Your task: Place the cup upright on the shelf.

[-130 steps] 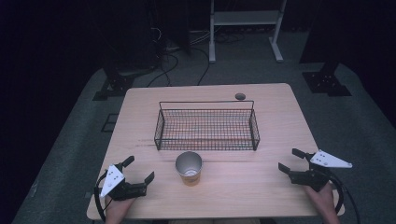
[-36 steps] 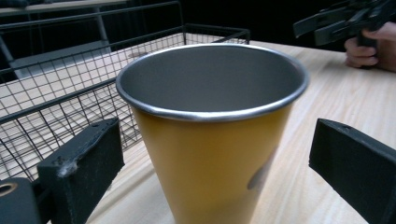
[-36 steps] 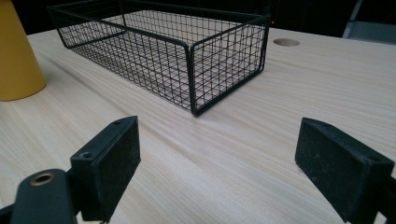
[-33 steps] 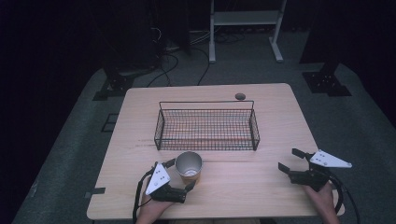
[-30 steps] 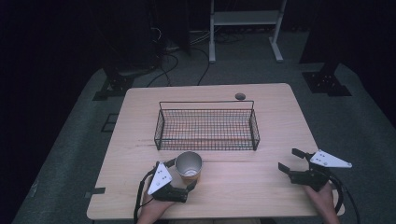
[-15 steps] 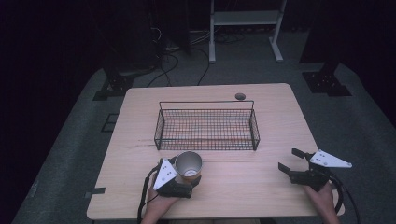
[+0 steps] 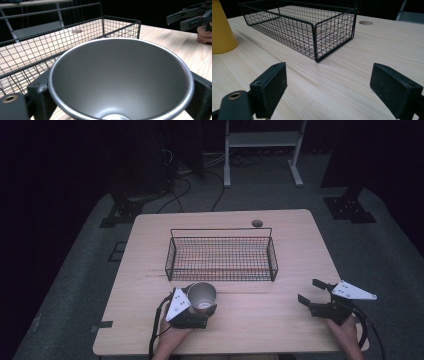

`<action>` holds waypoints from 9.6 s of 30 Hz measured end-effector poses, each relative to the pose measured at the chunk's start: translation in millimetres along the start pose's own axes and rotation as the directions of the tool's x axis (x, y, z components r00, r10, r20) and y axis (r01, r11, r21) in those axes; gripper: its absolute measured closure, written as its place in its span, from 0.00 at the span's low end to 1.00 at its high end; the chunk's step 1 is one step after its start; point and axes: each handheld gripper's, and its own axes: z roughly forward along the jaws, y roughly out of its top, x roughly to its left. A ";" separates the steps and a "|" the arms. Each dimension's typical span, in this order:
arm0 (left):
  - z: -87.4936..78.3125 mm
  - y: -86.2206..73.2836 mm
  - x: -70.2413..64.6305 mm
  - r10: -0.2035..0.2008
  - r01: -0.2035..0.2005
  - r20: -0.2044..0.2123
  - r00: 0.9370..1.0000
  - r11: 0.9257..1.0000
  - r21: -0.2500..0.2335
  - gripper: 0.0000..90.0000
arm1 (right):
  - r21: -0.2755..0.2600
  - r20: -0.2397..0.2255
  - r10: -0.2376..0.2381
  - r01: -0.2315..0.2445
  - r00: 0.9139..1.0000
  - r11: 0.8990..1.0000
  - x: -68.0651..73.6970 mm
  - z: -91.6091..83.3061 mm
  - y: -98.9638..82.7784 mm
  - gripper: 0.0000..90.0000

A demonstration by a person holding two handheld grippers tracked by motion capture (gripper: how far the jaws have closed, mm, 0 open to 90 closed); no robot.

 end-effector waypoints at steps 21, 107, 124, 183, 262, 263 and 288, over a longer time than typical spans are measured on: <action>-1.7 9.2 2.1 -0.011 0.013 0.033 0.999 0.999 -0.044 0.13 | -0.002 0.000 0.004 -0.004 1.000 1.000 -0.5 -0.2 0.1 0.15; 76.4 123.9 82.0 -0.019 0.031 0.216 0.976 0.998 -0.050 0.13 | -0.009 -0.005 0.006 -0.006 1.000 1.000 -1.1 -0.9 0.1 0.14; 95.1 128.8 100.1 -0.026 0.039 0.236 0.971 0.998 -0.049 0.13 | -0.008 -0.005 0.004 -0.004 1.000 1.000 -1.0 -0.7 0.1 0.15; 158.2 92.2 149.7 -0.047 0.000 0.372 0.927 0.992 0.126 0.13 | -0.009 -0.012 0.001 -0.001 1.000 1.000 -1.0 -0.8 0.0 0.15; 154.6 76.9 154.2 0.063 -0.139 0.316 0.947 0.965 0.223 0.03 | -0.010 -0.010 0.002 -0.003 1.000 1.000 -1.2 -0.9 0.0 0.14; 154.5 77.0 154.3 0.064 -0.139 0.315 0.947 0.965 0.223 0.03 | -0.011 -0.010 0.002 -0.002 1.000 1.000 -1.2 -1.0 0.0 0.14; 146.5 87.7 155.4 0.065 -0.122 0.313 0.948 0.979 0.165 0.01 | -0.012 -0.014 0.006 -0.006 1.000 1.000 -1.7 -1.6 -0.1 0.14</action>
